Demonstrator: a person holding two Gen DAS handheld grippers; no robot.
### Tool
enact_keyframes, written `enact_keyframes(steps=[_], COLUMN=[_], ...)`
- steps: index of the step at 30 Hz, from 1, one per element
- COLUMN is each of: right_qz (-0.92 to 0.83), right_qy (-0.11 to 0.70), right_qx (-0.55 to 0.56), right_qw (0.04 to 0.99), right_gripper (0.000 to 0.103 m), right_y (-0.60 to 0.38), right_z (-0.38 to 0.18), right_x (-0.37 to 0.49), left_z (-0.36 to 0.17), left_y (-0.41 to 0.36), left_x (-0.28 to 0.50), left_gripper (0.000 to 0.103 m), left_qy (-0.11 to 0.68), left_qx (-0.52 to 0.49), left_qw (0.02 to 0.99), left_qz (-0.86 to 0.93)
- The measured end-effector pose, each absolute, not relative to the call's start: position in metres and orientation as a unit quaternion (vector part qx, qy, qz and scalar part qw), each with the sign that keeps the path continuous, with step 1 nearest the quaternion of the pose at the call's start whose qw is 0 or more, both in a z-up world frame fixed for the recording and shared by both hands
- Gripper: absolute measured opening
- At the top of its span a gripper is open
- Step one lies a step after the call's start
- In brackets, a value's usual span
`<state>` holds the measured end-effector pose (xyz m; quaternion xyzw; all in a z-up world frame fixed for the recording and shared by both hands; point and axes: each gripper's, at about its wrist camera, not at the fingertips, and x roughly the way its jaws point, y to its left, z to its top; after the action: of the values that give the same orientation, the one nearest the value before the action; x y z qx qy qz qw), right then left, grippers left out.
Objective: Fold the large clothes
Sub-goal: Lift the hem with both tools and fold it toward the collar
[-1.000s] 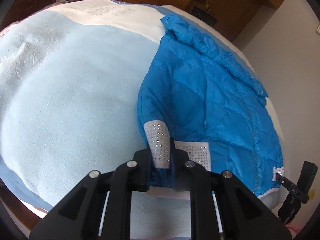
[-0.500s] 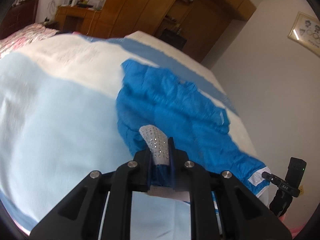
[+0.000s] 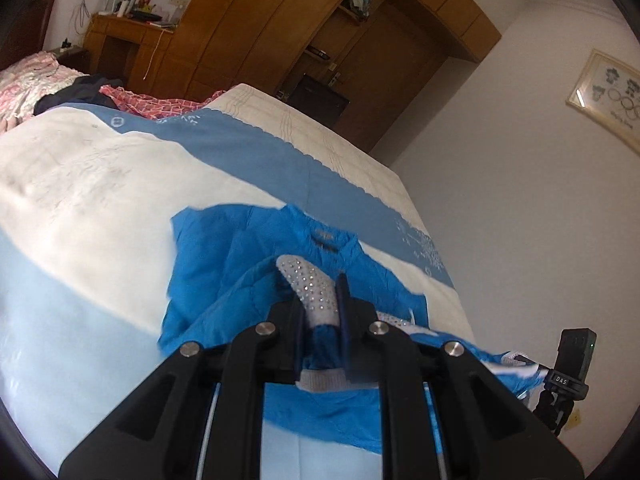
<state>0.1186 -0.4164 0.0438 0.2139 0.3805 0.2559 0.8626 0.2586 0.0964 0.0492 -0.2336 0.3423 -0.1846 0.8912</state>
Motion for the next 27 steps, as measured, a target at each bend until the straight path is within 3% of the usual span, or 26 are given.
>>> enact_keyframes(steps=[12,27], right_qz=[0.252,0.22], right_qy=[0.416,0.489], right_qx=[0.27,0.336], right_qw=[0.831,0.774], right_gripper=[0.009,0.012], right_y=[-0.438,-0.462], right_z=[0.018,-0.078], right_x=[0.237,0.35], left_z=[0.021,-0.064], left_y=[0.079,0.077], left_x=[0.37,0.471], left_gripper=[0.012,0.014], left_qy=[0.38,0.468], left_qx=[-0.249,-0.251], left_qw=[0.875,0.841], left_qz=[-0.166,-0.102])
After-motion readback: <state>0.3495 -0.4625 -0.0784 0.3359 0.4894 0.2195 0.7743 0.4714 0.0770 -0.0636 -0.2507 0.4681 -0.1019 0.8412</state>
